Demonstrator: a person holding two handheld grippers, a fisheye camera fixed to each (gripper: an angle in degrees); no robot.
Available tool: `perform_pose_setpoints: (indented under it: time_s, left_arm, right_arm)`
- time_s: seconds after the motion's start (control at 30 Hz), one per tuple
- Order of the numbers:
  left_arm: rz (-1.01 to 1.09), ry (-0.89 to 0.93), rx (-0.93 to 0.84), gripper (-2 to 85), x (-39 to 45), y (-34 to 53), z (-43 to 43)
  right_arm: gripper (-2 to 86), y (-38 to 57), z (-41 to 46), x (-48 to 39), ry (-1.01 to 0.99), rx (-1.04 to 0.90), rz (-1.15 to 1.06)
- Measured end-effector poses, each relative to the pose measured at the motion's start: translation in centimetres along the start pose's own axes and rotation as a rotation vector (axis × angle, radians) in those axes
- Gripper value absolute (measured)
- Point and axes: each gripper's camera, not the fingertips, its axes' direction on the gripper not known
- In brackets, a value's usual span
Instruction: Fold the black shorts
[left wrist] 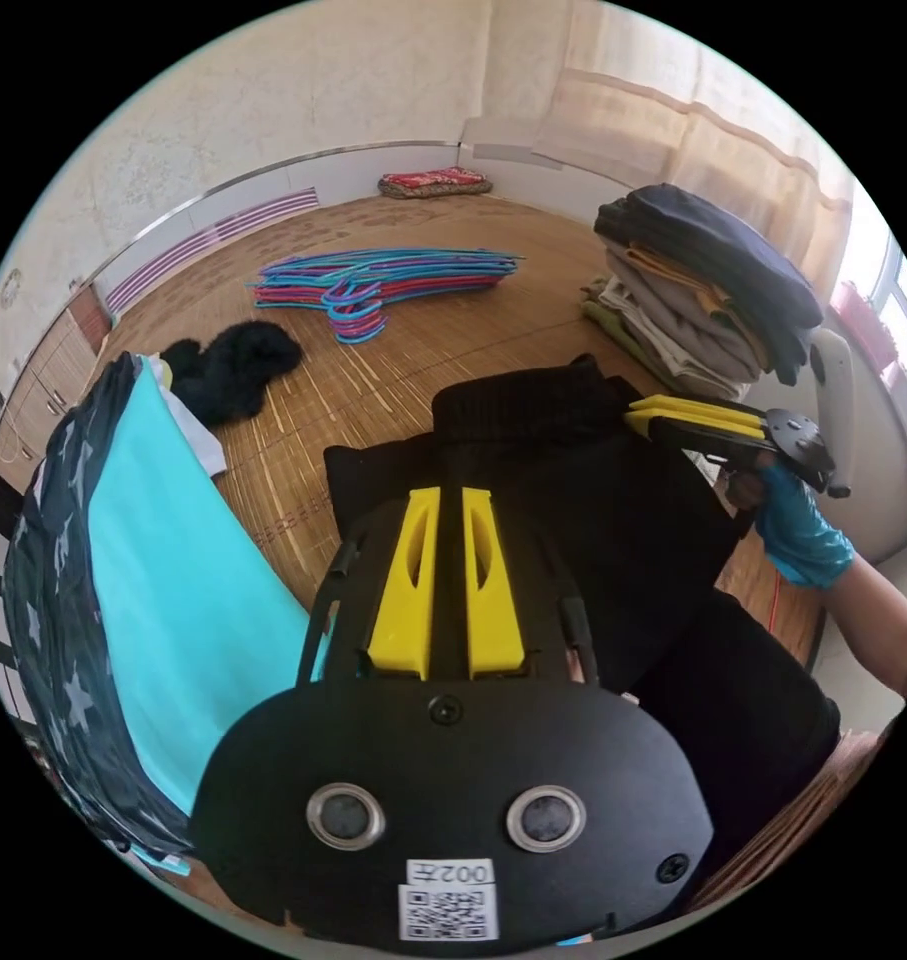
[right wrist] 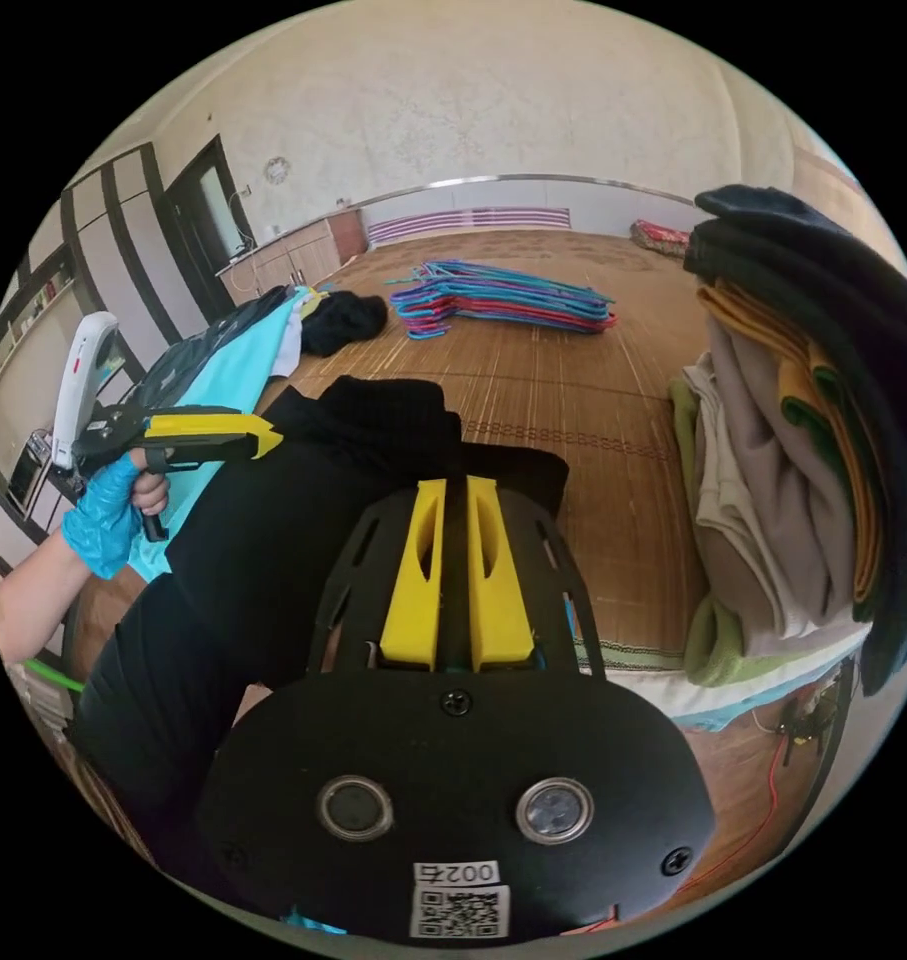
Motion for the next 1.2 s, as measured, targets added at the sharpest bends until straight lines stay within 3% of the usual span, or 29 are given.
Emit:
perform_pose_setpoints:
  time_s: [0.1, 0.27, 0.6, 0.73, 0.83, 0.97, 1.03, 1.2]
  left_arm:
    - [0.000, 0.007, 0.031, 2.2, -0.6, 1.5, -2.2]
    - [0.069, 0.107, -0.001, 5.7, -0.1, 5.5, -4.4]
    - [0.033, 0.083, -0.093, 1.2, 1.7, 10.0, -2.9]
    - [0.036, -0.039, -0.036, -0.7, 3.2, 10.9, -4.7]
    - [0.022, -0.112, -0.071, -0.8, 3.8, 11.8, -4.3]
    - [0.014, -0.035, -0.056, -0.4, 3.7, 12.6, -5.3]
    - [0.027, -0.009, -0.046, 0.7, 3.6, 13.0, -6.1]
    - [0.086, 0.040, -0.079, 5.6, 3.5, 14.1, -6.5]
  right_arm:
    - [5.4, 0.7, -2.2, -0.3, 0.070, 0.020, -0.050]
    - [8.2, 3.5, -5.2, -0.3, -0.044, -0.016, -0.111]
    - [10.0, 9.5, -6.3, -1.1, -0.173, -0.139, -0.066]
    - [0.8, 10.4, -6.5, -2.3, -0.047, -0.168, -0.110]
    - [-0.2, 11.3, -6.1, -2.5, 0.120, -0.219, -0.111]
    - [0.8, 11.7, -8.0, -2.5, -0.065, -0.124, -0.091]
    - [5.8, 11.6, -9.0, -2.8, -0.136, -0.081, -0.108]
    - [10.9, 11.2, -7.8, -3.9, -0.195, -0.126, -0.143]
